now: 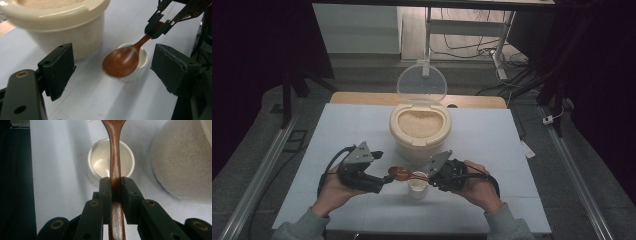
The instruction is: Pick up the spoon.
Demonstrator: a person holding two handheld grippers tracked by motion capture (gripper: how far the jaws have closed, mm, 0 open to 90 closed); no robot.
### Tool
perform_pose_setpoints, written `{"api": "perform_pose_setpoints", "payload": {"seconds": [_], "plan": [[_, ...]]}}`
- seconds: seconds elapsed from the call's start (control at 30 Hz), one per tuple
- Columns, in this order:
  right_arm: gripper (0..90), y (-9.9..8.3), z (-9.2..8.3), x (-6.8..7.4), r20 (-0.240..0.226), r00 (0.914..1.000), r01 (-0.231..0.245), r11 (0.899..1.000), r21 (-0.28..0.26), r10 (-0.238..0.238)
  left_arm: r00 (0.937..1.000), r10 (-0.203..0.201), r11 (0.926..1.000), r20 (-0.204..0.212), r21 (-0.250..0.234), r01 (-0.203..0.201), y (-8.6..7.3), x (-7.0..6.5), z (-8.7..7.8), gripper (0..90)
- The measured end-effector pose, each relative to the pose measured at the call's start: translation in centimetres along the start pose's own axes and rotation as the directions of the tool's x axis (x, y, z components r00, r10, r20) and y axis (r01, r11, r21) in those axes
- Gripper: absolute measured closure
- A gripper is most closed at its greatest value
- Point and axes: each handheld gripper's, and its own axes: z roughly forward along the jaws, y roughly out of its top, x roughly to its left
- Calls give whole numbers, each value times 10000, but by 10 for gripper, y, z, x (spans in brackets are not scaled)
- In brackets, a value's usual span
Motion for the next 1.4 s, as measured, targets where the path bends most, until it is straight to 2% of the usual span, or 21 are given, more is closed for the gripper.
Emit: {"api": "perform_pose_setpoints", "payload": {"seconds": [0.17,0.27,0.37,0.5,0.63,0.67,0.7,0.73,0.87,1.0,1.07,1.1,1.13,1.2,1.23,1.27,1.3,1.37,1.4], "plan": [[783,1,0,0,57,9999,140,9999,20,-140,9981,510,9979,356,387,-524,17,-8,18,209],[782,3,1,3,89,9997,213,9998,25,-213,9949,817,9946,599,595,-853,26,-13,28,255],[782,4,2,4,88,9995,304,9995,30,-304,9894,1136,9882,902,922,-1219,33,-17,37,276],[782,7,3,7,144,9986,504,9987,103,-506,9760,1657,9707,1414,1511,-1867,38,-24,48,324],[783,8,3,9,213,9980,603,9982,-2,-603,9646,1928,9536,1799,1973,-2274,39,-28,57,386],[782,9,3,10,236,9981,564,9984,4,-564,9635,1925,9512,1860,2059,-2298,39,-29,59,397],[782,9,2,9,218,9967,781,9969,119,-783,9613,1970,9473,1927,2151,-2373,39,-28,61,410],[782,10,3,10,264,9954,918,9958,12,-918,9608,1971,9454,1948,2219,-2389,39,-28,62,433],[782,12,3,12,284,9931,1141,9935,37,-1141,9536,2061,9330,2192,2498,-2591,39,-27,67,486],[782,13,3,15,303,9940,1044,9945,107,-1047,9467,2092,9204,2449,2777,-2752,38,-26,72,519],[782,13,2,15,215,9922,1224,9924,102,-1226,9434,2106,9145,2562,2893,-2828,38,-26,73,544],[782,13,2,15,225,9920,1237,9923,83,-1238,9425,2095,9131,2604,2926,-2839,38,-26,74,555],[782,13,2,15,444,9896,1370,9906,57,-1371,9420,2084,9125,2631,2942,-2840,37,-26,75,579],[782,12,3,16,453,9901,1335,9910,-78,-1330,9415,2138,9080,2605,3025,-2899,37,-27,77,592],[782,12,2,16,512,9881,1455,9894,-32,-1451,9408,2179,9038,2596,3103,-2949,37,-27,78,630],[782,12,2,16,512,9881,1455,9894,-32,-1451,9407,2218,9005,2566,3162,-2985,36,-27,78,630],[782,12,2,17,489,9880,1464,9892,17,-1463,9412,2234,8995,2534,3183,-2992,36,-27,79,682],[782,12,2,19,477,9878,1485,9889,-30,-1482,9401,2230,8983,2578,3202,-3009,35,-26,80,705],[781,12,2,18,483,9844,1700,9854,-114,-1693,9373,2300,8932,2619,3256,-3101,34,-26,81,717]]}}
